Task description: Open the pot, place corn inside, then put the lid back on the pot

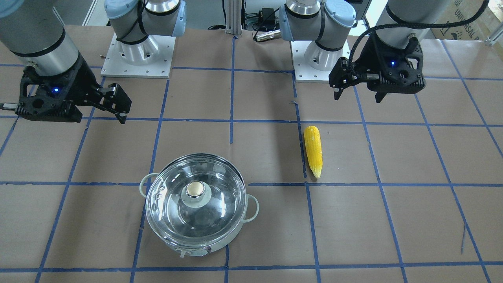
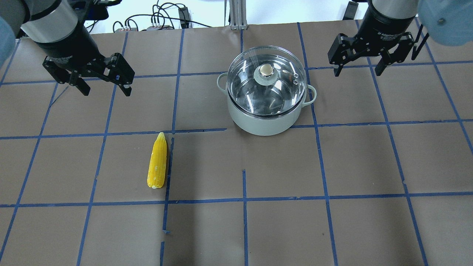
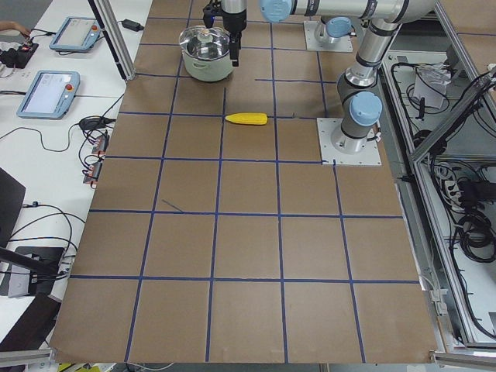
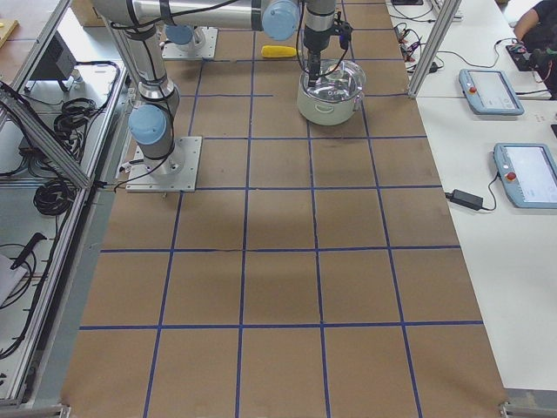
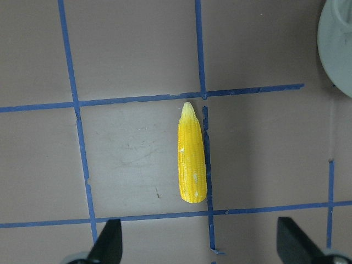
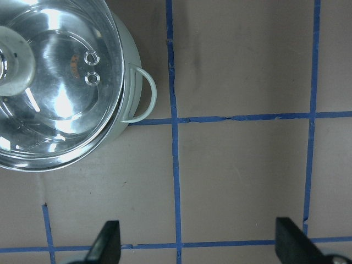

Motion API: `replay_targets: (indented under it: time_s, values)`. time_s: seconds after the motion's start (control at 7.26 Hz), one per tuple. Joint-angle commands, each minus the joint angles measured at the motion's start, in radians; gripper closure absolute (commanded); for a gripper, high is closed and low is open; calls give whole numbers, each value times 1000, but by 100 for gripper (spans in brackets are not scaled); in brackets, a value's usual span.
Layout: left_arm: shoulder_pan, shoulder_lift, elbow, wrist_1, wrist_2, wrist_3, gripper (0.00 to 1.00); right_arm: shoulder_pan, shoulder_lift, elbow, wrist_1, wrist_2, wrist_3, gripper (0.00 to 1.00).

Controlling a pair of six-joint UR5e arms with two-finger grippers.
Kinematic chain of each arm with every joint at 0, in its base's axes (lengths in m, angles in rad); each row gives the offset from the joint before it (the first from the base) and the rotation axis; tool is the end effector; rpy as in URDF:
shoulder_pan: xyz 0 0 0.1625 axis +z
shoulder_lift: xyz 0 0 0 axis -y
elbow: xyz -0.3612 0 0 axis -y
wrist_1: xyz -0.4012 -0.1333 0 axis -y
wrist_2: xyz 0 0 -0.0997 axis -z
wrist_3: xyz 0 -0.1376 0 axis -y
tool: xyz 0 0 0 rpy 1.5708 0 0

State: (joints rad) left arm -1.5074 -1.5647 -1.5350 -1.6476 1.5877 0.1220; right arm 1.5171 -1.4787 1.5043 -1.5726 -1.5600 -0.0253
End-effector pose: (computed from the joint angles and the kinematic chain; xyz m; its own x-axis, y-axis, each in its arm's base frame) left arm -0.0994 -0.5008 0.3995 -0.9982 0.0591 -0.0125 0.0586 0.9976 0.0367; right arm 0.1061 -0.5372 0.3720 -0.9995 0.0287 -0.0114 0.0284 0.9993 0.0235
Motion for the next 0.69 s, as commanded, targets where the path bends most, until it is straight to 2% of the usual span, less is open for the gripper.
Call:
replay_targets:
  time_s: [0.0, 0.28, 0.41, 0.55]
  values:
    - [1, 2, -2, 2, 5, -5, 0, 0, 0, 1, -3, 0, 1, 0]
    - [4, 2, 0, 3, 5, -7, 0, 20, 15, -13, -73, 26, 22, 0]
    - [4, 2, 0, 3, 5, -7, 0, 82, 59, -15, -148, 50, 72, 0]
    - [4, 2, 0, 3, 3, -5, 0, 165, 111, -21, -232, 37, 150, 0]
